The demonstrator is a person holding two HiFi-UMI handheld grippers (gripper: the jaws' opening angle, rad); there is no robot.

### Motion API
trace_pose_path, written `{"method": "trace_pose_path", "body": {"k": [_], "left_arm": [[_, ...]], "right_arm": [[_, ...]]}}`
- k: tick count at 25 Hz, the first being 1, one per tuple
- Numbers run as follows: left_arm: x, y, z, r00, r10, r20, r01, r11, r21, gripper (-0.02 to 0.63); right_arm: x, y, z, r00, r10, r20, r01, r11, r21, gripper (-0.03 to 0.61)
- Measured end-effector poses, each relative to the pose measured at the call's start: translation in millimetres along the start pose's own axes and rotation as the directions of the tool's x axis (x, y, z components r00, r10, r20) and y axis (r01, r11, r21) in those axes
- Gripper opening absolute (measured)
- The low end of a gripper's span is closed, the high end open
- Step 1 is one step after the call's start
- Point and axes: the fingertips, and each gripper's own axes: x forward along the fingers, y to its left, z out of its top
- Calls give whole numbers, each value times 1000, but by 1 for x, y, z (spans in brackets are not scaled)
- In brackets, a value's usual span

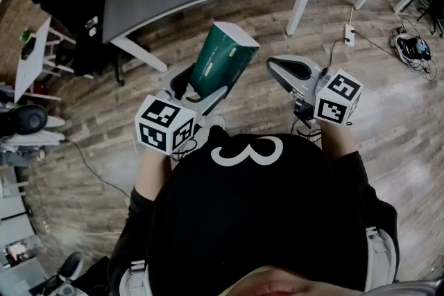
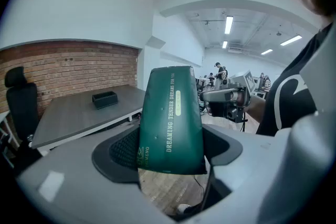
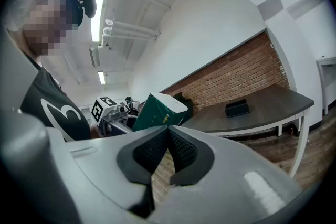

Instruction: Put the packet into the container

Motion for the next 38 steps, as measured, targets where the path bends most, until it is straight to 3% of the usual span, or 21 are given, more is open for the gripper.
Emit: {"method": "trace_pose_path", "body": {"k": [10, 18, 27, 38], "left_arm": [[-1, -1, -4, 1000, 12, 5, -12, 1000, -22, 377], [4, 5, -8, 1000, 7, 3, -7, 999, -41, 377], [32, 72, -2, 999, -37, -15, 36, 997, -74, 377], [105, 191, 38, 992, -117, -45, 113, 990, -81, 377]], "right_arm": [[2, -3, -9, 1000, 4, -27, -4, 1000, -13, 0], [12, -11, -12, 1000, 12, -19, -12, 1000, 28, 2], [64, -53, -6, 998, -15, -63, 20, 997, 73, 2], [149, -157, 24, 993, -82, -80, 93, 986, 141, 2]]}}
